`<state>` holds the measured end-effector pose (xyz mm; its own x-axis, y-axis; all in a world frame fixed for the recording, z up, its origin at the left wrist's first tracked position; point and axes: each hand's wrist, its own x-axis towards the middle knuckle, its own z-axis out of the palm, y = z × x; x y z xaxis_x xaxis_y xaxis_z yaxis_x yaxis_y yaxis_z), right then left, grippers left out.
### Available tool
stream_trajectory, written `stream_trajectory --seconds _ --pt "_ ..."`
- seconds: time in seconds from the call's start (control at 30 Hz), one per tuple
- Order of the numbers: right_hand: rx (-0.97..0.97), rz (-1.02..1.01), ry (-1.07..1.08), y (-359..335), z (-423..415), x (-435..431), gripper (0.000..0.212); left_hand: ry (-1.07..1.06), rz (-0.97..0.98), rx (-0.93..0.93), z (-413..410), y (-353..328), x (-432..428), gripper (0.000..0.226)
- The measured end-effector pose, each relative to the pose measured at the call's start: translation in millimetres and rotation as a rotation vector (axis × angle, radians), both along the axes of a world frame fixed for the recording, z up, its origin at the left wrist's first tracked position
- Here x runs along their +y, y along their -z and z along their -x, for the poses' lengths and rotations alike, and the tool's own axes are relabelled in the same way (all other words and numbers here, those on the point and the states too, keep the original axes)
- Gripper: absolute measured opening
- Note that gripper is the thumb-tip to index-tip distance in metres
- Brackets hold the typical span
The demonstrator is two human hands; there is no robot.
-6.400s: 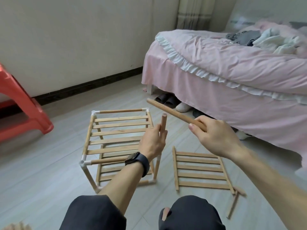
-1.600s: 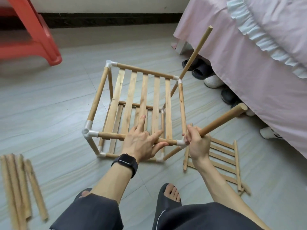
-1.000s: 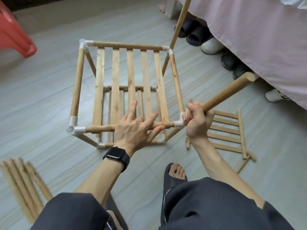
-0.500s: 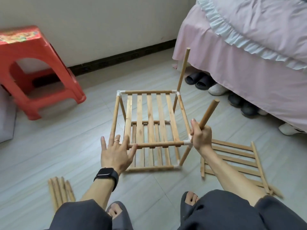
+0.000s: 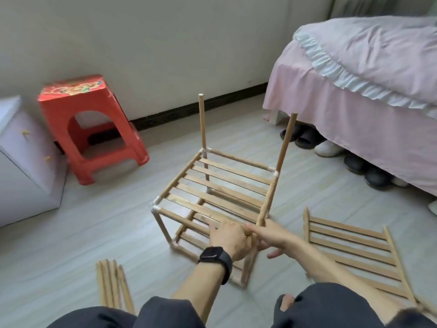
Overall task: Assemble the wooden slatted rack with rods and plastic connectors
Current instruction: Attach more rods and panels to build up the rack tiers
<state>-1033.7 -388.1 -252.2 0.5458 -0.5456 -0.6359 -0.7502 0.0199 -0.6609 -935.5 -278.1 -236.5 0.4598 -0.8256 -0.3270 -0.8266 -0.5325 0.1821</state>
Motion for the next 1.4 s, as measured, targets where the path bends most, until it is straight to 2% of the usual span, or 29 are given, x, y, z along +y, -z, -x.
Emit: stream_trajectory --seconds 0.13,0.23,0.33,0.63,0.77,0.87,0.93,1.0,1.1,1.17,1.23,1.33,1.4 --pt "0.017 0.218 -0.010 10.5 -3.9 -6.3 0.048 -0.032 0.001 -0.020 -37.4 -5.3 9.3 0.035" --pt "0.133 0.392 -0.049 21.8 -12.3 -19.7 0.038 -0.062 -0.077 -0.083 -75.3 0.8 31.0 0.046" --pt "0.157 0.576 -0.080 24.3 -20.8 -31.5 0.030 -0.130 -0.136 -0.125 -100.5 10.9 59.9 0.051" --pt "0.166 0.680 -0.017 28.3 -44.3 -71.7 0.029 -0.248 -0.070 -0.124 -97.8 29.5 53.8 0.054" --pt "0.177 0.724 0.019 28.2 -47.9 -76.1 0.030 -0.219 -0.068 -0.057 -112.4 26.4 40.7 0.049" --pt "0.188 0.828 0.018 23.9 -50.2 -72.7 0.032 -0.125 -0.188 0.038 -127.5 12.0 35.7 0.053" --pt "0.253 0.973 -0.052 17.2 -51.4 -69.8 0.034 -0.072 -0.241 0.071 -141.0 -4.0 34.0 0.054" --pt "0.326 1.111 -0.154 11.1 -55.7 -68.8 0.041 -0.051 -0.214 0.056 -158.7 -18.9 33.1 0.041" --pt "0.233 1.169 -0.250 -0.1 -70.4 -59.6 0.042 -0.125 -0.083 0.081 -190.2 -30.1 47.0 0.032" --pt "0.119 1.153 -0.348 -6.7 -87.7 -44.5 0.040 -0.241 0.043 0.152 -211.0 -22.5 68.5 0.027" --pt "0.058 1.071 -0.495 -14.0 -111.6 -23.2 0.046 -0.366 0.123 0.216 -225.5 -4.6 98.5 0.024" --pt "0.022 0.896 -0.703 -22.9 -152.4 11.7 0.057 -0.550 0.089 0.299 -231.8 41.5 152.7 0.022" --pt "0.019 0.866 -0.845 -21.7 -176.3 33.9 0.063 -0.656 0.023 0.358 -227.1 80.1 192.1 0.024"
